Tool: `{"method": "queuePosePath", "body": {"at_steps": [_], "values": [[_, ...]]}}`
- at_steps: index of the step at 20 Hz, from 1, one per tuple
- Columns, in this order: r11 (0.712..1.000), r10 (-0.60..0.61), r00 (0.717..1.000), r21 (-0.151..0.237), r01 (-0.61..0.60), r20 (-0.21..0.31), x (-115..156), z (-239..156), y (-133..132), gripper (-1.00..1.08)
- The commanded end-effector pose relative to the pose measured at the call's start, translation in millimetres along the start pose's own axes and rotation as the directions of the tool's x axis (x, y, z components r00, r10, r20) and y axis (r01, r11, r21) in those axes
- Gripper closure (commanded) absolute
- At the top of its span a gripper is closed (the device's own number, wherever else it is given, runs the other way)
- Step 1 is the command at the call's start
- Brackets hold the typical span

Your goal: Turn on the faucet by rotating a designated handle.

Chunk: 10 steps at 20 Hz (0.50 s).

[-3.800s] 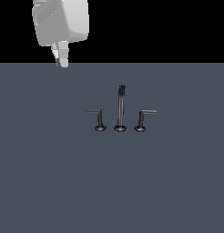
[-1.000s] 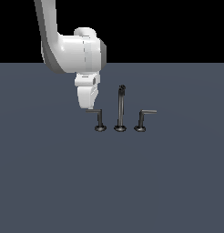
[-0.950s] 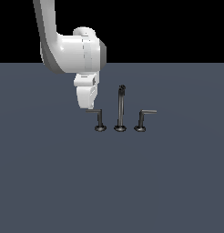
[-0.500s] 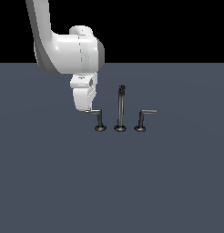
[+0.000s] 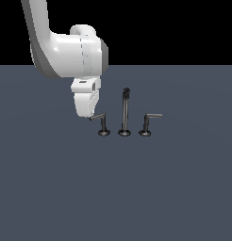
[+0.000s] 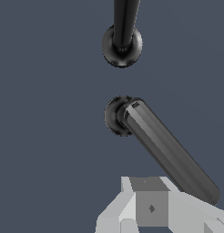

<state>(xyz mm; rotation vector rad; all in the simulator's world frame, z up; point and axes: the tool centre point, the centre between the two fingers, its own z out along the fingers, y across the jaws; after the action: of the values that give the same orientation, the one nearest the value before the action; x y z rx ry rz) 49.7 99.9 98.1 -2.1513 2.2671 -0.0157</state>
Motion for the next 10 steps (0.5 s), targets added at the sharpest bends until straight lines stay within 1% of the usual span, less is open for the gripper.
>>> {"method": "queuePosePath", "body": {"at_steps": [1, 6, 7, 8, 10], "values": [[1.0, -0.002, 1.0, -0.014, 0.002, -0.005, 2, 0, 14, 1.08], [1.0, -0.005, 1.0, -0.017, 0.005, -0.005, 4, 0, 30, 1.08], [1.0, -0.005, 1.0, -0.017, 0.005, -0.005, 4, 0, 30, 1.08], [1.0, -0.006, 1.0, -0.01, 0.006, -0.001, 2, 0, 23, 1.08], [1.0, -0.006, 1.0, -0.011, 0.006, -0.002, 9, 0, 28, 1.08]]}}
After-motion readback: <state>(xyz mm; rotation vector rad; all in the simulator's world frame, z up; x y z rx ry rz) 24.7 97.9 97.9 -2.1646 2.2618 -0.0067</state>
